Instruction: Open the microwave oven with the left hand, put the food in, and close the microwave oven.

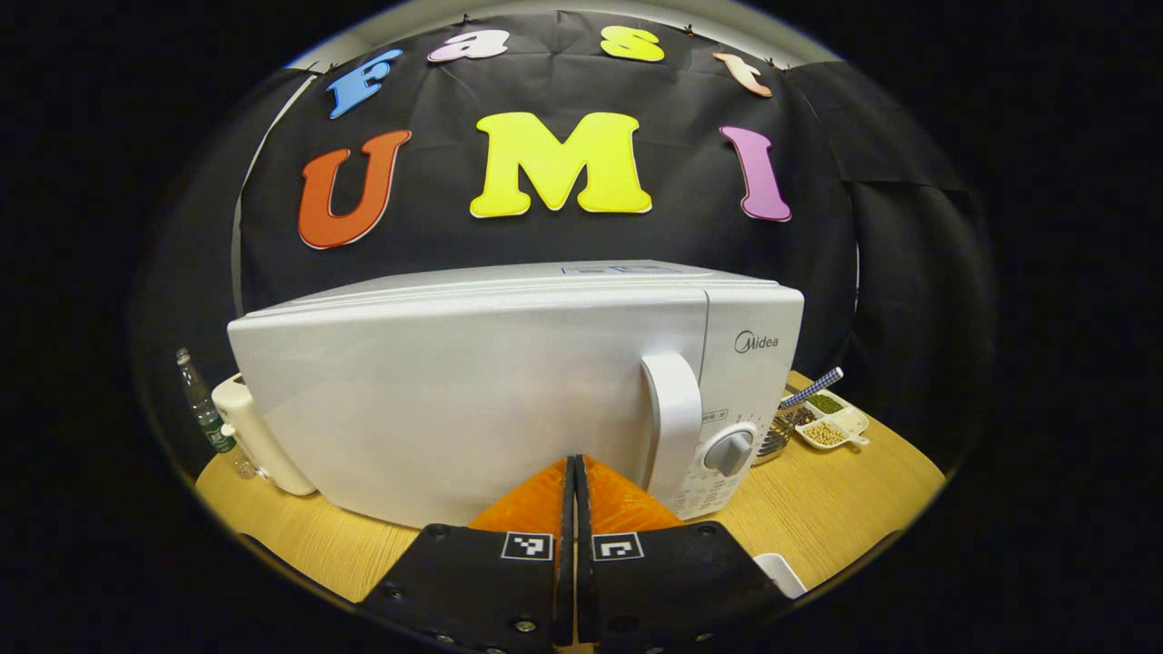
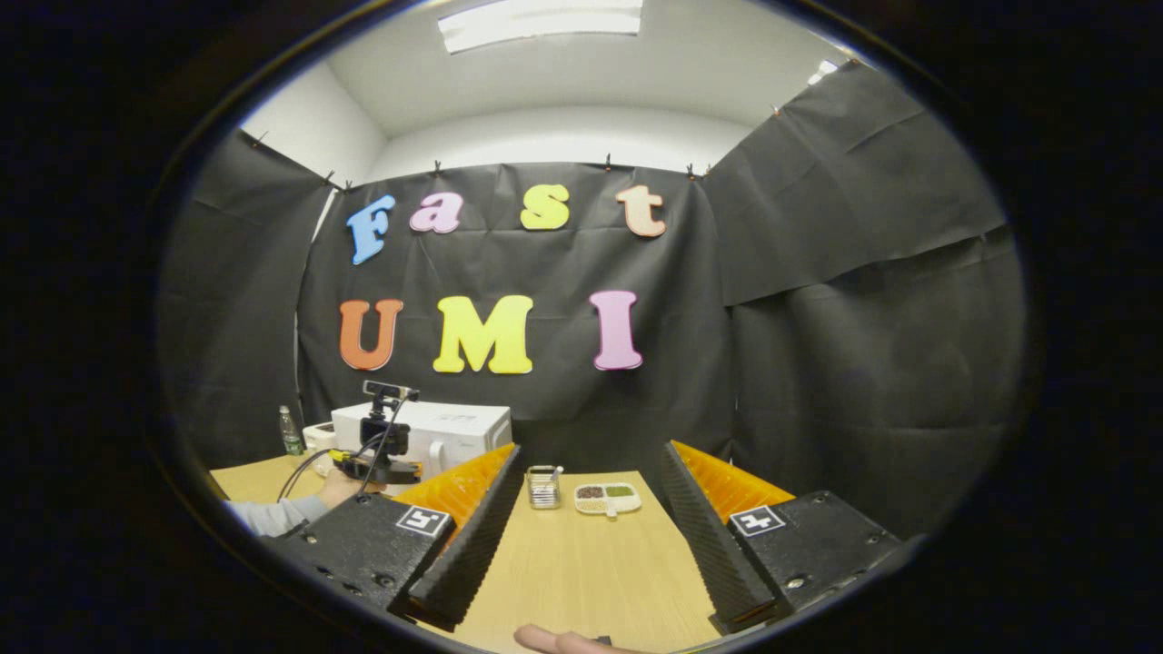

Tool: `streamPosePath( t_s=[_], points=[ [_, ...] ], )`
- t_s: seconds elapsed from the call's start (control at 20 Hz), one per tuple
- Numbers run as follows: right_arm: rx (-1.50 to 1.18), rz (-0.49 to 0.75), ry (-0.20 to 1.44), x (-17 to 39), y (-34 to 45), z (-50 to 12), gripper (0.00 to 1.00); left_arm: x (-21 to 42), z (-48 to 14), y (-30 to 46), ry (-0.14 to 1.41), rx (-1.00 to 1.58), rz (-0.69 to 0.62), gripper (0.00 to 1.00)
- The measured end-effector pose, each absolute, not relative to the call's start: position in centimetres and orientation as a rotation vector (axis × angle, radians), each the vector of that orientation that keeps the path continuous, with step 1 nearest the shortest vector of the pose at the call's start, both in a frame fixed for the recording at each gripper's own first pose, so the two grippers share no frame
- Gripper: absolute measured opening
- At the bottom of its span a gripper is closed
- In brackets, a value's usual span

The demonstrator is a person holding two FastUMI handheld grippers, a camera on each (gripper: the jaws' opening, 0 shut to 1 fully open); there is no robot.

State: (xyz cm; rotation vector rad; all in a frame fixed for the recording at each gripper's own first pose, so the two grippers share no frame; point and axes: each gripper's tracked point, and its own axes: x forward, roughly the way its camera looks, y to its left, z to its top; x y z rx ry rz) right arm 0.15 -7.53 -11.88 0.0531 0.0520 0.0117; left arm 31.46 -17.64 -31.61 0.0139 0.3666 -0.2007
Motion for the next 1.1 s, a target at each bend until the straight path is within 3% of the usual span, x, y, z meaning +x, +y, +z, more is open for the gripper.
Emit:
streamPosePath(
  t_s=[0.3,0.35,0.4,0.45,0.5,0.65,0.7,0.75,0.8,1.0,1.05,1.1],
  points=[
    [0.083,0.009,0.047,-2.0,-7.1,-11.8,0.91,21.9,-22.2,-15.3,0.235,-0.029,-0.197,0.02],
    [0.087,0.003,0.046,-2.5,-7.0,-11.7,0.91,20.7,-20.8,-15.1,0.205,-0.019,-0.198,0.27],
    [0.094,0.002,0.044,-2.8,-6.8,-11.5,0.91,19.1,-19.2,-14.7,0.181,-0.002,-0.191,0.37],
    [0.100,0.009,0.041,-3.1,-6.3,-11.2,0.91,17.5,-17.9,-14.1,0.167,0.014,-0.183,0.29],
    [0.102,0.012,0.037,-3.6,-5.9,-11.0,0.91,15.7,-16.7,-13.7,0.158,0.031,-0.168,0.29],
    [0.105,0.008,0.024,-4.7,-5.2,-10.0,0.91,11.2,-13.3,-13.0,0.149,0.053,-0.168,0.55],
    [0.105,0.014,0.018,-5.2,-4.8,-9.6,0.91,9.7,-12.2,-13.2,0.135,0.039,-0.190,0.51],
    [0.102,0.018,0.010,-5.4,-4.5,-9.2,0.91,8.4,-11.1,-13.4,0.117,0.022,-0.206,0.76],
    [0.100,0.019,0.001,-5.7,-4.4,-8.8,0.91,7.0,-9.8,-13.1,0.098,0.010,-0.212,0.94],
    [0.099,0.020,-0.024,-6.6,-4.0,-7.8,0.91,2.2,-6.7,-10.9,0.043,-0.026,-0.186,0.95],
    [0.103,0.019,-0.028,-6.7,-4.0,-7.7,0.91,0.8,-6.1,-10.9,0.020,-0.038,-0.193,0.87],
    [0.109,0.012,-0.035,-6.8,-4.2,-7.6,0.91,-0.4,-5.7,-10.6,-0.002,-0.051,-0.192,0.87]
  ],
)
